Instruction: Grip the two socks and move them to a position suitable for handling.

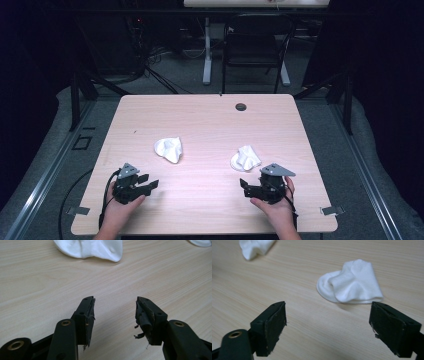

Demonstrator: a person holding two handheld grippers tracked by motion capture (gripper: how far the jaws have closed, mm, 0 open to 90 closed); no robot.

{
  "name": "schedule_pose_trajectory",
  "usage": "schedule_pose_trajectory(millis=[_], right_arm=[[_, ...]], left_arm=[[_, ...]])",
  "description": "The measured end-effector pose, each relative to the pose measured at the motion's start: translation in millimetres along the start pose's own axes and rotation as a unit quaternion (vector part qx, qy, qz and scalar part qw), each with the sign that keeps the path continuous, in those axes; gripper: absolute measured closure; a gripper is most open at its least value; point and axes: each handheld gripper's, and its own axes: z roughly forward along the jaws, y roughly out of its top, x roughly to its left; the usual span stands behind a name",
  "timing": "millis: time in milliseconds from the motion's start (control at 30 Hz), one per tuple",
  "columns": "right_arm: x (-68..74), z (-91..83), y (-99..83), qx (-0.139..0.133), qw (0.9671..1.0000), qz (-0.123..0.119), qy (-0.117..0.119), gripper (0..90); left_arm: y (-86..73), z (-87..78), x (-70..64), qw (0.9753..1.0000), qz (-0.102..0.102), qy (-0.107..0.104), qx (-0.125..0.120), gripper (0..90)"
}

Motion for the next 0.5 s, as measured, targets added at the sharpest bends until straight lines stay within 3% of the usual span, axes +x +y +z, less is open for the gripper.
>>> schedule_pose_trajectory(millis=[100,167,333,433,500], right_arm=[[2.7,6.2,-4.0,0.024,0.999,-0.032,-0.018,19.8],[2.6,8.0,-5.6,0.026,0.999,-0.031,-0.019,24.5],[2.3,9.5,-6.7,0.037,0.9987,-0.036,0.004,32.3],[6.6,9.8,-9.3,0.035,0.9983,-0.042,0.018,42.8],[7.7,10.6,-10.2,0.041,0.9982,-0.036,0.025,45.4]], left_arm=[[1.5,3.0,-2.4,0.9999,0.009,-0.003,-0.002,49.4],[1.4,4.2,-3.5,0.9999,0.013,-0.004,0.001,49.0],[0.8,2.8,-4.3,0.9999,0.014,-0.007,-0.005,49.1],[1.6,-1.2,-5.5,0.9998,0.012,-0.014,-0.008,49.1],[1.9,-1.4,-5.4,0.9998,0.011,-0.013,-0.011,49.2]])
